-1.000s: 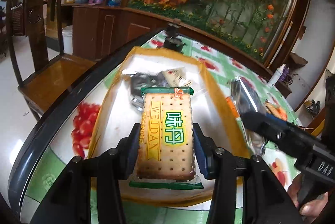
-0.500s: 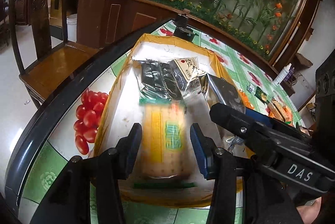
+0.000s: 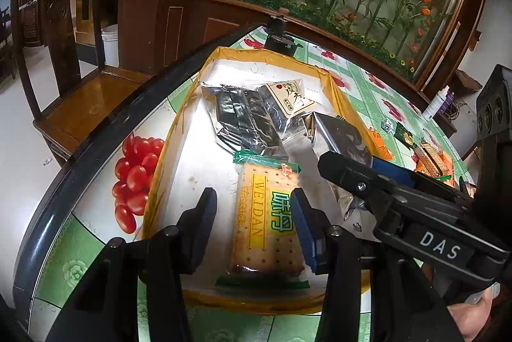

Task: Organize snacks
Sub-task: 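Lower the foil packet into the box and open the right gripper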

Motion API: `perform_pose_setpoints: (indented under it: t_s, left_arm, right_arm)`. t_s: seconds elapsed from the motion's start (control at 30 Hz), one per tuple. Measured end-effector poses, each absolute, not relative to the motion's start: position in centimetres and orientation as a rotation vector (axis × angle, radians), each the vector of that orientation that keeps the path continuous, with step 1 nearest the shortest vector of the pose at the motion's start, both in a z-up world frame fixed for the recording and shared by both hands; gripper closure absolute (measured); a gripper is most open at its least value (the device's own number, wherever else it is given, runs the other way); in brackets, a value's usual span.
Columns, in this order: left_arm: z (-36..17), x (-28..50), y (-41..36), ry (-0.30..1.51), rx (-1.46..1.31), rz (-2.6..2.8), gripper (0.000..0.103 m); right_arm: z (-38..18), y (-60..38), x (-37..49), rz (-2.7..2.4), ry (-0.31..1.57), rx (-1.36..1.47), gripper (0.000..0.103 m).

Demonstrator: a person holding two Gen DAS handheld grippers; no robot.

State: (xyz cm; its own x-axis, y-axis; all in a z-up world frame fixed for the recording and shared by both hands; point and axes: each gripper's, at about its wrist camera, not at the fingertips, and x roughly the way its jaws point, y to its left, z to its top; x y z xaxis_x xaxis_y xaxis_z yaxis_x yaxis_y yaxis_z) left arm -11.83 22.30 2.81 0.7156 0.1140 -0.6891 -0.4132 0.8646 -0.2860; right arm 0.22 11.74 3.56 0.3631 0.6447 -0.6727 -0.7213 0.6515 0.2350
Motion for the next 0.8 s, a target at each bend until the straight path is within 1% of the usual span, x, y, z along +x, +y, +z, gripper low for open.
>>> perform_pose_setpoints:
  t_s: [0.23,0.37,0.43,0.53,0.6,0.8]
  left_arm:
    - [2.8,-11.8,22.3,0.72,-0.444,0.303,0.056]
    - [2.8,-11.9,22.6,0.711,-0.455,0.296,0.056]
    - [2.7,-12.0,22.6,0.711,-0.449,0.296,0.056]
    - [2.7,-12.2,22.7,0.709,-0.445,0.283,0.052]
    - [2.7,-12.2,22.7,0.712,-0.439,0.281,0.05]
    - [3.0,-12.7,23.1,0.673,-0.485,0.262,0.048]
  right_arm:
    - [3.6,11.6,0.1,0.891,0.811,-0.106,0.035]
    - [3.8,11.4,-0.1,0.913,0.808,-0.096,0.028]
    - [4.1,11.2,-0.4,0.922,0.796,-0.092,0.027]
    - [4.7,10.6,-0.8,0.934,0.768,-0.077,0.025]
    - [5.1,9.9,-0.9,0.938,0.748,-0.062,0.021]
    - [5.9,7.9,0.0,0.94,0.732,-0.001,0.019]
